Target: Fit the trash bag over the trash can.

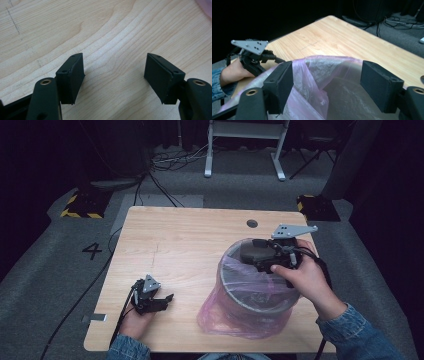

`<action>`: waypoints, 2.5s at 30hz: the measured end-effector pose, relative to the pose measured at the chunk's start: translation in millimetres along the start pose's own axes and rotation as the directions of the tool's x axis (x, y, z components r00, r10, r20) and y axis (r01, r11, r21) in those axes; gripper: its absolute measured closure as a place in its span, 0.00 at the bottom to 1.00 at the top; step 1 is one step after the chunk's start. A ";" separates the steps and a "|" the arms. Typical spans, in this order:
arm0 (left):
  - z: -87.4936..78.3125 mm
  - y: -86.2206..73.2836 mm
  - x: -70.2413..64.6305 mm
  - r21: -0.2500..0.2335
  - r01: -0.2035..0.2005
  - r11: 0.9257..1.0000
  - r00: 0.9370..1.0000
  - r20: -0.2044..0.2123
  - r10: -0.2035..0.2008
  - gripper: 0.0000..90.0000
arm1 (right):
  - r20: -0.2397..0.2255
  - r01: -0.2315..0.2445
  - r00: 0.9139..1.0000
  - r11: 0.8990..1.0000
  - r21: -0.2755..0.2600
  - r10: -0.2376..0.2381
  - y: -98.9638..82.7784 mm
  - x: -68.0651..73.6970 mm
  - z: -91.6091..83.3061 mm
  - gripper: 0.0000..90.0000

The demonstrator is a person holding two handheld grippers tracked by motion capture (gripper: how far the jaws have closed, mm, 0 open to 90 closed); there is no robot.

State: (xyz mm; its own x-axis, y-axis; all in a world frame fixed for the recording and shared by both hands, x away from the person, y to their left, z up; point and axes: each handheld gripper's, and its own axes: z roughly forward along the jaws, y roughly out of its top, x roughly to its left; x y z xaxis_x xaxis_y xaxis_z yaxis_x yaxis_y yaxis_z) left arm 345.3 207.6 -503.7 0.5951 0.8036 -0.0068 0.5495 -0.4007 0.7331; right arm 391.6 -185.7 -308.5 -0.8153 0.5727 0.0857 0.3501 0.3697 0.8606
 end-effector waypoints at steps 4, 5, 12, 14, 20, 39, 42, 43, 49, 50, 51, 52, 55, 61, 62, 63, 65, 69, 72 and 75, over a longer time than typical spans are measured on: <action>-0.1 0.1 0.1 0.001 -0.001 1.000 1.000 0.001 0.001 0.36 | -0.013 0.013 1.000 0.999 0.035 -0.012 -6.0 -2.7 13.9 0.26; 0.0 0.1 0.0 0.001 0.000 1.000 1.000 0.001 0.000 0.36 | -0.028 -0.006 1.000 0.999 0.042 0.007 -7.8 -3.7 17.2 0.26; -0.1 0.1 0.1 0.001 0.000 1.000 1.000 0.001 0.000 0.36 | 0.030 -0.024 0.999 0.991 0.128 0.020 -18.8 -9.4 34.0 0.24; 0.0 0.0 0.1 0.000 -0.001 1.000 1.000 0.000 0.001 0.36 | 0.046 -0.008 0.999 0.987 0.163 0.000 -21.4 -10.2 38.7 0.29; 0.1 0.1 0.1 0.000 0.000 1.000 1.000 0.001 0.000 0.36 | 0.028 0.017 0.999 0.960 0.279 -0.026 -29.8 -10.2 54.3 0.29; 0.2 0.2 -0.1 0.001 -0.001 1.000 1.000 -0.001 0.001 0.35 | 0.037 -0.013 0.999 0.885 0.465 -0.004 -59.7 -5.2 95.5 0.25; 0.1 0.2 -0.1 0.002 -0.001 1.000 1.000 -0.001 0.001 0.35 | 0.037 -0.022 0.999 0.869 0.494 0.004 -63.7 -4.9 99.7 0.23; 0.1 0.2 -0.1 0.001 -0.001 1.000 1.000 -0.001 0.001 0.35 | 0.029 -0.016 1.000 0.867 0.498 0.001 -65.2 -5.7 101.5 0.23; 0.1 0.2 0.0 0.001 0.000 1.000 1.000 -0.001 0.000 0.35 | 0.001 -0.041 0.999 0.844 0.535 0.048 -68.2 -3.9 102.6 0.24; 0.2 0.2 0.0 0.001 -0.001 1.000 1.000 -0.001 0.001 0.35 | -0.014 -0.042 0.998 0.849 0.527 0.059 -66.0 -3.4 100.1 0.24; 0.1 0.2 0.0 0.002 -0.001 1.000 1.000 0.000 0.001 0.35 | -0.010 -0.052 0.998 0.854 0.517 0.067 -63.7 -2.6 97.5 0.24; 0.1 0.2 0.0 0.002 -0.001 1.000 1.000 0.000 0.001 0.35 | -0.017 -0.057 0.997 0.864 0.500 0.075 -60.5 -2.1 93.9 0.24; 0.1 0.2 0.0 0.002 0.000 1.000 1.000 0.000 0.000 0.35 | -0.021 -0.054 0.997 0.895 0.443 0.070 -47.9 -1.1 78.8 0.24; 0.1 0.3 0.2 0.002 -0.001 1.000 1.000 -0.001 0.001 0.35 | -0.020 -0.056 0.998 0.950 0.306 0.066 -27.1 1.1 48.0 0.24; 0.2 0.3 0.1 0.002 0.001 1.000 1.000 -0.001 -0.001 0.35 | -0.023 -0.057 0.998 0.957 0.283 0.066 -24.7 1.5 44.4 0.24; 0.2 0.3 0.0 0.002 0.001 1.000 1.000 -0.001 -0.001 0.35 | -0.027 -0.061 0.997 0.964 0.260 0.071 -22.5 2.2 41.0 0.24; 0.2 0.3 0.0 0.001 0.001 1.000 1.000 -0.001 -0.001 0.35 | -0.032 -0.061 0.997 0.975 0.215 0.070 -18.4 3.6 35.7 0.24; 0.2 0.3 0.0 0.001 0.001 1.000 1.000 -0.002 -0.001 0.35 | -0.040 -0.057 0.997 0.987 0.153 0.064 -13.4 6.5 31.1 0.33; 0.2 0.3 0.0 0.001 0.001 1.000 1.000 -0.001 -0.001 0.35 | -0.077 -0.019 0.997 0.992 0.124 0.029 -12.0 9.5 27.4 0.36; 0.2 0.3 0.1 0.002 0.001 1.000 1.000 -0.001 -0.001 0.35 | -0.161 0.010 0.987 0.998 0.059 -0.001 -8.8 14.7 19.9 0.36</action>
State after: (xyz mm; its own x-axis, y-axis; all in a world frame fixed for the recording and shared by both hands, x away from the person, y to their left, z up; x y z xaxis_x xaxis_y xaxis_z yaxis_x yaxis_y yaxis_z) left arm 345.7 207.4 -503.6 0.5940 0.8044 -0.0064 0.5508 -0.4009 0.7320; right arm 385.7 -165.9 -324.9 -0.8791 0.4473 0.1648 0.3685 0.4184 0.8302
